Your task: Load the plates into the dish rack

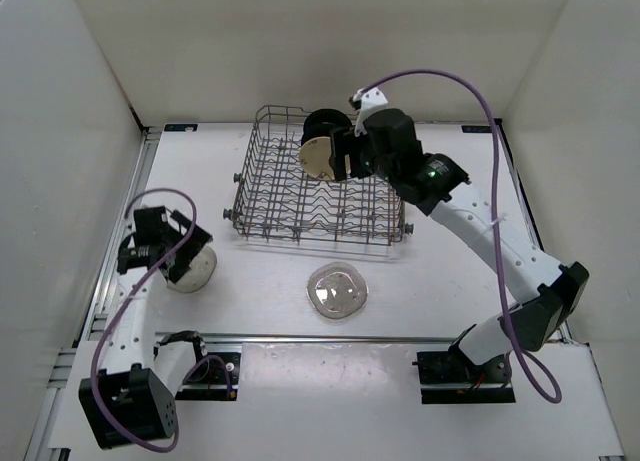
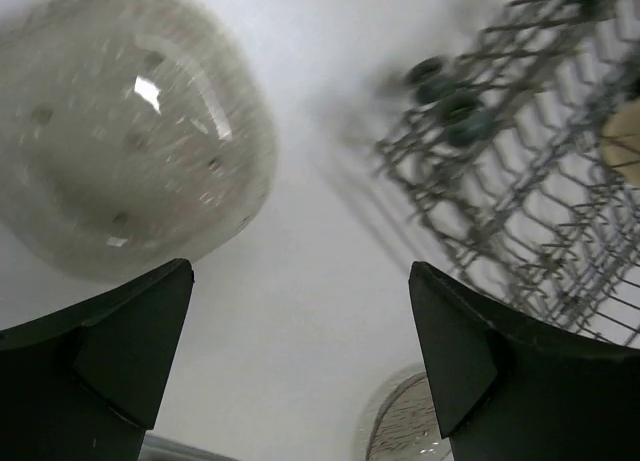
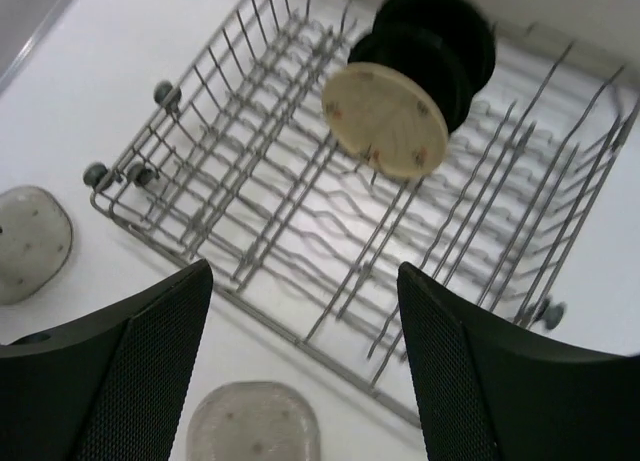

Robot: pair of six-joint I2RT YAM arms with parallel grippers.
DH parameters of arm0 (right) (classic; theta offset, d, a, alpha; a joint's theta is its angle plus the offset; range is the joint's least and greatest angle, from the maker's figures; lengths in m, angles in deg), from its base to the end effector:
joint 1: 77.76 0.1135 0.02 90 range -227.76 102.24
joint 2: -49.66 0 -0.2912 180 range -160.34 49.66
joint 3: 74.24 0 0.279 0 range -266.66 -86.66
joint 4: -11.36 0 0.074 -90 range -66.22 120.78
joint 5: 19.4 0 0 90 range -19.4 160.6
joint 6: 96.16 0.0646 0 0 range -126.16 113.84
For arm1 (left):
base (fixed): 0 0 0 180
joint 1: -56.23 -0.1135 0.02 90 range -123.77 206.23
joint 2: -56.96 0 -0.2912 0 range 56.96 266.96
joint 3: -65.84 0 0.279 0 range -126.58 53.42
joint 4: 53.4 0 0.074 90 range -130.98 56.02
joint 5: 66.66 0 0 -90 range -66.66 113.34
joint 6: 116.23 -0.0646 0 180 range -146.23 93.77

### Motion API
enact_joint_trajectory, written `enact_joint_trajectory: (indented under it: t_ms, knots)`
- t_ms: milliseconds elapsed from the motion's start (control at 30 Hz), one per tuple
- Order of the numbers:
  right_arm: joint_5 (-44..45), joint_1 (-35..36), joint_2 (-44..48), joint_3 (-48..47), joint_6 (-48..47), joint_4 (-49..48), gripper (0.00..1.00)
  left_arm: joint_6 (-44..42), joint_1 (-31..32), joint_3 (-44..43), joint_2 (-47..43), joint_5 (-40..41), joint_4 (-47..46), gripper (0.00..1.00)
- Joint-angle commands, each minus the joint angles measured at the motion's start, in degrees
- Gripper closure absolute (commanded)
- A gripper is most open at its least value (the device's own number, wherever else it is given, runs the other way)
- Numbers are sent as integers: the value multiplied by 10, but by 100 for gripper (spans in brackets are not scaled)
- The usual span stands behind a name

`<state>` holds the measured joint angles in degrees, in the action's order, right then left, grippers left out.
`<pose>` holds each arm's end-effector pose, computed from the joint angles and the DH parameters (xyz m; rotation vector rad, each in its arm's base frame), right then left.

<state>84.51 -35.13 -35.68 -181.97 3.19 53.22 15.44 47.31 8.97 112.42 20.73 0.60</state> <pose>0.2925 0.2481 0.4644 -0.3894 1.8788 0.3827 0.2158 0.0309 0.2502 -1.0557 2.2792 -0.2946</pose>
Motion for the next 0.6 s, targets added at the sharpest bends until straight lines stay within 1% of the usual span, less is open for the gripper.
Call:
enact_joint_trajectory:
  t_ms: [0, 67, 133, 200, 267, 433, 500, 567]
  knots:
    - [37, 24, 1, 30, 59, -16, 22, 81, -14, 75, -59, 19, 89, 0]
    - [42, 30, 6, 30, 52, -30, 22, 102, -22, 98, -80, 14, 100, 0]
    - [42, 30, -8, 9, 59, -30, 22, 109, -29, 110, -85, 14, 127, 0]
    - [42, 30, -8, 2, 59, -35, 22, 116, -44, 116, -91, 39, 150, 0]
    - [42, 30, -8, 2, 59, -53, 22, 123, -44, 116, -91, 57, 171, 0]
    - [36, 30, -3, 24, 59, -98, 22, 160, -55, 105, -85, 65, 178, 0]
    - [30, 30, 4, 29, 53, -104, 22, 170, -69, 105, -78, 65, 178, 0]
    - [30, 30, 10, 29, 48, -122, 22, 190, -78, 120, -71, 65, 170, 0]
